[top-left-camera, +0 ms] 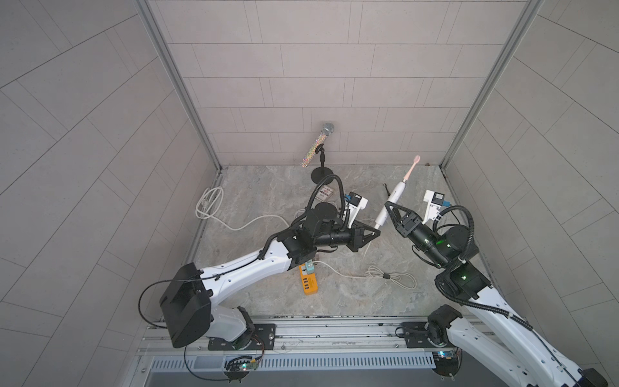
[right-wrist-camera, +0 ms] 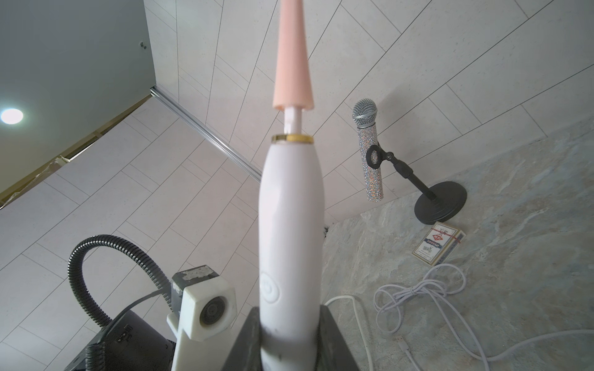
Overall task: Charge the electric toothbrush
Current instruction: Insert the charging cable into the electric toothbrush.
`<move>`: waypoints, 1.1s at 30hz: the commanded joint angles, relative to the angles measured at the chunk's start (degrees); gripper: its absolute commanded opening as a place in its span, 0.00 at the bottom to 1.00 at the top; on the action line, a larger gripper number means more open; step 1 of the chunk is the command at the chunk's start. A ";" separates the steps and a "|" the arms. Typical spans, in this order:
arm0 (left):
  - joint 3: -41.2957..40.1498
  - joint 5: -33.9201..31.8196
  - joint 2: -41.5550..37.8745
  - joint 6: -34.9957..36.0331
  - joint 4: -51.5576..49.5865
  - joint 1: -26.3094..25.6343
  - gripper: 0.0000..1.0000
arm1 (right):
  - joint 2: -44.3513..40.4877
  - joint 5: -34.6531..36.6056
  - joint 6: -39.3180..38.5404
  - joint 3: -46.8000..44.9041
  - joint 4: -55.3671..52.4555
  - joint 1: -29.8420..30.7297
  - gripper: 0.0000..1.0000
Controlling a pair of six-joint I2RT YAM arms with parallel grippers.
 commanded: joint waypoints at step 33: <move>-6.65 -15.06 -15.15 11.67 -11.01 3.12 0.74 | 4.96 -2.46 -11.22 12.15 -40.30 -25.23 0.00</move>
